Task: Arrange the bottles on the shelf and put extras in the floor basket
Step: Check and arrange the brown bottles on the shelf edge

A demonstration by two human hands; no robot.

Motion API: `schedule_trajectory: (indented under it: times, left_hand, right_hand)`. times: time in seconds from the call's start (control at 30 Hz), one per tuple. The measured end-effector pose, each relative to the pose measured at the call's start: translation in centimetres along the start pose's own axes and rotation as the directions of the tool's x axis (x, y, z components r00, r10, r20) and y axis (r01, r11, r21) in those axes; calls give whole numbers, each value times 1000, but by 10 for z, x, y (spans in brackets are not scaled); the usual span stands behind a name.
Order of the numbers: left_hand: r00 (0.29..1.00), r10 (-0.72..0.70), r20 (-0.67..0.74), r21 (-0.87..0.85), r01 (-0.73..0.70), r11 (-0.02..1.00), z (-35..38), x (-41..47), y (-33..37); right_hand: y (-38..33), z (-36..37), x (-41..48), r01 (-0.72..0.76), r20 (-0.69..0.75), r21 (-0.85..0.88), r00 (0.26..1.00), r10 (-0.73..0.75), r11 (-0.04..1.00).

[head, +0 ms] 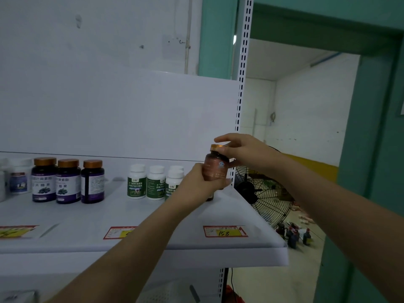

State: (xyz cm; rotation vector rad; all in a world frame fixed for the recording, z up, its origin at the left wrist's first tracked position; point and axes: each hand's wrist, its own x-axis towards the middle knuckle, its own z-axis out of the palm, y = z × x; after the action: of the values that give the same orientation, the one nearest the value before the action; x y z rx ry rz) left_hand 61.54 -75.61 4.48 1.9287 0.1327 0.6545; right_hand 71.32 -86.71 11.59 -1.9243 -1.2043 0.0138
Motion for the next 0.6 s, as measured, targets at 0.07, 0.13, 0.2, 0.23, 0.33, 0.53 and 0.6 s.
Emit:
schedule_trajectory:
  times: [0.07, 0.13, 0.2, 0.23, 0.33, 0.53, 0.6]
  left_hand:
    - [1000, 5, -10, -46, -6, 999, -3, 0, -2]
    - [997, 30, -65, -23, -32, 999, -4, 2, -5]
    - [990, 64, -126, 52, -58, 997, -2, 3, -7]
    - [986, 80, -144, 82, -69, 994, -1, 4, -6]
    - [990, 92, -111, 70, -84, 994, -1, 5, -3]
    - [994, 60, 87, -35, -57, 998, -13, 1, 0]
    - [997, 81, -11, -3, -81, 997, -11, 3, 0]
  right_hand:
    - [0, 1, 1, -22, 33, 96, 999, 18, 995]
    - [-2, 5, 2, -39, 42, 134, 999, 34, 990]
    - [-3, 10, 5, -21, -19, 5, 1000, 22, 1000]
    - [-3, 12, 7, -17, -66, -67, 998, 13, 998]
    - [-2, 12, 13, -22, -170, -49, 985, 13, 999]
    - [-2, 2, 11, 21, -58, 213, 998, -9, 977]
    - [-3, 4, 12, 7, -53, 277, 999, 9, 961]
